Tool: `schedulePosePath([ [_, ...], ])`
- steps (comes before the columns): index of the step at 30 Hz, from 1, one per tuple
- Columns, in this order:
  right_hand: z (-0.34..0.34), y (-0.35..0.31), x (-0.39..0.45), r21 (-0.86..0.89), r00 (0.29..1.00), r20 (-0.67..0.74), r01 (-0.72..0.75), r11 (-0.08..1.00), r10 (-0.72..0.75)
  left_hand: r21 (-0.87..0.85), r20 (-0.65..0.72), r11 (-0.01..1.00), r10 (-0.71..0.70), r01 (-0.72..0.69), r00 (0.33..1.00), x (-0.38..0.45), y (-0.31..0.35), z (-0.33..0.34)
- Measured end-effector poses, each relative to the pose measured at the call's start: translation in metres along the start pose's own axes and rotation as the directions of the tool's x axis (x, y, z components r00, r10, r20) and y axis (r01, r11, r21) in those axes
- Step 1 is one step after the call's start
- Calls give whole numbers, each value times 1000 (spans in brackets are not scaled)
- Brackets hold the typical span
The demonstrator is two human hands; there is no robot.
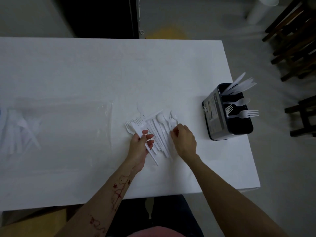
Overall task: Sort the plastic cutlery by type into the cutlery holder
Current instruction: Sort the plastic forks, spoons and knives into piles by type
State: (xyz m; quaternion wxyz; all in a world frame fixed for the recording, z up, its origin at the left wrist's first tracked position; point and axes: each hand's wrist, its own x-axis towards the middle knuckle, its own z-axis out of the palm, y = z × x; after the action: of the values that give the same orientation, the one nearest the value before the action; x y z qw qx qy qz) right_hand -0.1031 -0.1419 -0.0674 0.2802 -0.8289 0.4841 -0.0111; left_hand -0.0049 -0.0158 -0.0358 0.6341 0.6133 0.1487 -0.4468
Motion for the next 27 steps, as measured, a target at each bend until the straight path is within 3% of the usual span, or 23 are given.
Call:
schedulePosePath([
  [9,-8,20,5,60,989,-97,-109,992,114,-8,26,1000,-11,12,1000,-3,-3,3],
  [12,-6,13,-2,20,990,-144,-4,1000,7,-5,24,1000,-12,12,1000,-2,-2,3],
  [15,1,7,-7,-46,994,-62,84,995,-87,8,14,1000,-10,10,1000,-1,-2,3],
  [27,-5,1,3,-39,997,16,-79,996,80,1,6,1000,-15,15,1000,0,-2,3],
])
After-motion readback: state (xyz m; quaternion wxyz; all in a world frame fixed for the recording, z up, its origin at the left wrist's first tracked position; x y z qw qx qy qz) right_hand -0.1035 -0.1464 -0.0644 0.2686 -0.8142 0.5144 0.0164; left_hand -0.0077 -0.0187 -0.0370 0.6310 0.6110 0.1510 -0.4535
